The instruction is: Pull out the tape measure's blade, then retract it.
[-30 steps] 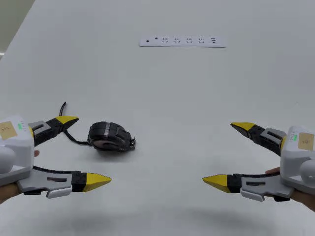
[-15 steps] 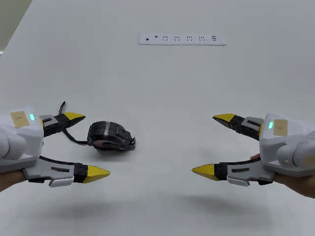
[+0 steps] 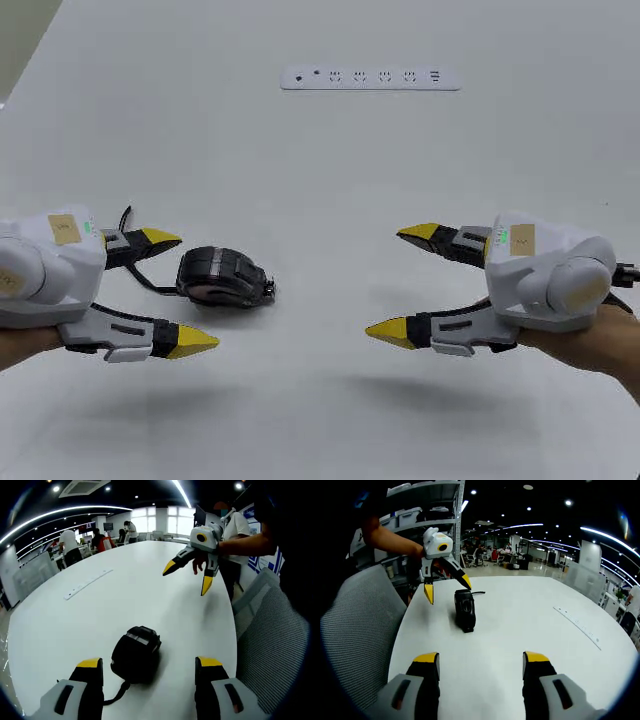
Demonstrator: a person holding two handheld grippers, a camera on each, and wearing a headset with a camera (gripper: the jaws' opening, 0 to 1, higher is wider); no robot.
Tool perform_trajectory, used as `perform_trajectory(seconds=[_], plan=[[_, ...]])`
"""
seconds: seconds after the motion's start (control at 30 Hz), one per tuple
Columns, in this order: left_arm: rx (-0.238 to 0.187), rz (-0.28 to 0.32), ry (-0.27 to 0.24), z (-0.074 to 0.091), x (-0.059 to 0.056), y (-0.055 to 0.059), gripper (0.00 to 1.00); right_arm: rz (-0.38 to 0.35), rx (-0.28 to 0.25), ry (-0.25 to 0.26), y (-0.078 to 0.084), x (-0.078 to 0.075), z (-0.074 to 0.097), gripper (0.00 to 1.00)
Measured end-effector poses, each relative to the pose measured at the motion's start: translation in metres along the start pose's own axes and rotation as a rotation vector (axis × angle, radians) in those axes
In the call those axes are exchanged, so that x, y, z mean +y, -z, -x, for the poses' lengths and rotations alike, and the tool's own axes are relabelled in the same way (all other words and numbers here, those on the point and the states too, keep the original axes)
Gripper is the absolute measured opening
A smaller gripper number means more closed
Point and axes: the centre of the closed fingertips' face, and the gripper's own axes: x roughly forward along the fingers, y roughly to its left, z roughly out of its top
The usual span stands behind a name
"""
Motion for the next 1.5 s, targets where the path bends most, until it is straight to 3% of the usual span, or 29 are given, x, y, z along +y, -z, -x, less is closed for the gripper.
perform_trajectory(seconds=[0.13,0.6,0.93,1.23,1.5], plan=[[0.035,-0.010,0.010,-0.003,0.004,0.009,0.66,0.034,0.012,-0.031,0.002,0.004,-0.011,0.64],[0.115,-0.070,0.041,-0.010,0.016,0.021,0.52,0.095,0.037,-0.101,0.003,0.013,-0.047,0.54],[0.160,-0.139,0.082,-0.015,0.020,0.022,0.40,0.118,0.057,-0.146,0.005,0.018,-0.070,0.44],[0.192,-0.154,0.125,-0.023,0.021,0.023,0.34,0.095,0.054,-0.179,0.003,0.024,-0.088,0.37],[0.204,-0.156,0.149,-0.023,0.023,0.023,0.29,0.129,0.075,-0.201,0.002,0.028,-0.105,0.30]])
